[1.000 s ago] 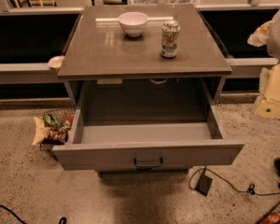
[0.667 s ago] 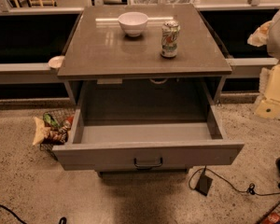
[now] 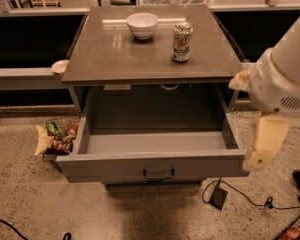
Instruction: Close top drawer
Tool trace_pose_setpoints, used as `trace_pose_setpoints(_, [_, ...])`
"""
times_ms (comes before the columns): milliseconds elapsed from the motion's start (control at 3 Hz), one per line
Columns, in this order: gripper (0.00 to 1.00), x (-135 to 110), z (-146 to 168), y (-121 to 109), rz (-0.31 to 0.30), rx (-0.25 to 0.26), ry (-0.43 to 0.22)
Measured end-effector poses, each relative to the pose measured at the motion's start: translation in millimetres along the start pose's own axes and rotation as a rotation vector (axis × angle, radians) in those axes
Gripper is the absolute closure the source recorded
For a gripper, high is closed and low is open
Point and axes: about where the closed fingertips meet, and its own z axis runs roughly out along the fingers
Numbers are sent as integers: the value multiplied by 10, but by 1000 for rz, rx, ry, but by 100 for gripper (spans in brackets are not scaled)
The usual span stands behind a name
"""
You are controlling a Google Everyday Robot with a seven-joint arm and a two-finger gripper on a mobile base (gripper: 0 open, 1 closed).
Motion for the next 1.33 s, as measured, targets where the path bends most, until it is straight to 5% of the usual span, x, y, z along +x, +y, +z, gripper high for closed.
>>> trace_pose_setpoints(333, [0,-92,677,444,-18,-147,-64])
trace_pose_setpoints(667, [0,-92,677,444,-18,-147,-64])
trace_pose_setpoints(1333, [0,-147,1381,606,-50,-241,-170])
